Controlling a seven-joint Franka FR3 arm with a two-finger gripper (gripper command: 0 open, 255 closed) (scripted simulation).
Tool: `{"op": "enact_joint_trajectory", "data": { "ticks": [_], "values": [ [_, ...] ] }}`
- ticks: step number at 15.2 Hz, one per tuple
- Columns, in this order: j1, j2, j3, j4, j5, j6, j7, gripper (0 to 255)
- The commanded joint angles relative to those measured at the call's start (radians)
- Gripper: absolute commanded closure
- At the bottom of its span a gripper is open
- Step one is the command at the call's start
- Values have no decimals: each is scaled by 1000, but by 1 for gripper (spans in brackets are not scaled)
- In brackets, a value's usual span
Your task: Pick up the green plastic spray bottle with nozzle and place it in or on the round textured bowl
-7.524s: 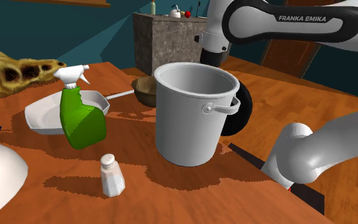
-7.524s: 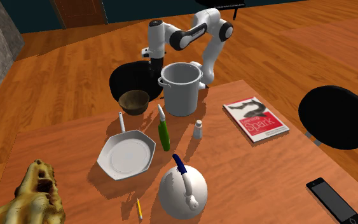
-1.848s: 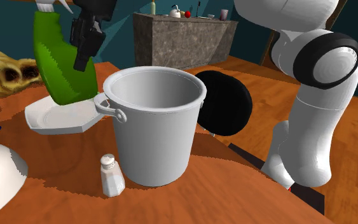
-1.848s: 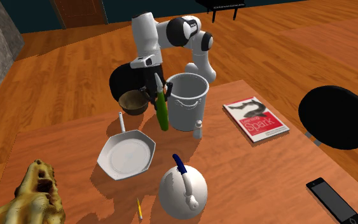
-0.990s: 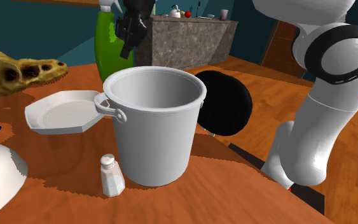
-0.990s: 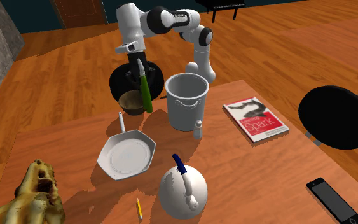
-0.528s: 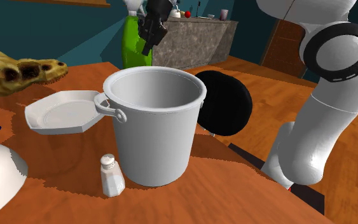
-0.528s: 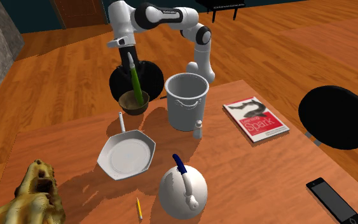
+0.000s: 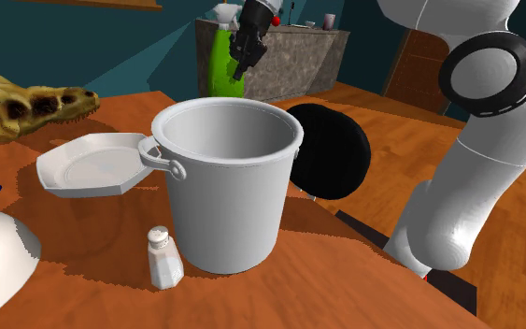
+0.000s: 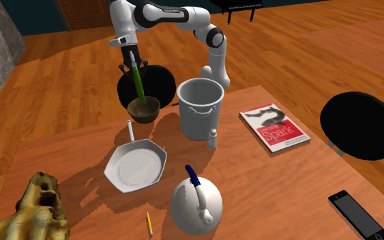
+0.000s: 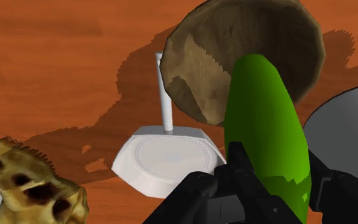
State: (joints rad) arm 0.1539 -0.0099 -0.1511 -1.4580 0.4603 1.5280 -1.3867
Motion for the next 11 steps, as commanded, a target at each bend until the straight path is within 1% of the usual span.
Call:
{"op": "enact_joint_trajectory", "data": {
  "ticks": [1,6,11],
  "values": [
    [-1,-12,-1,-41,-2,25,-16,255],
    [3,-39,4,-151,-5,103,-45,255],
    [3,-39,4,-151,-5,103,-45,255]
  ]
}}
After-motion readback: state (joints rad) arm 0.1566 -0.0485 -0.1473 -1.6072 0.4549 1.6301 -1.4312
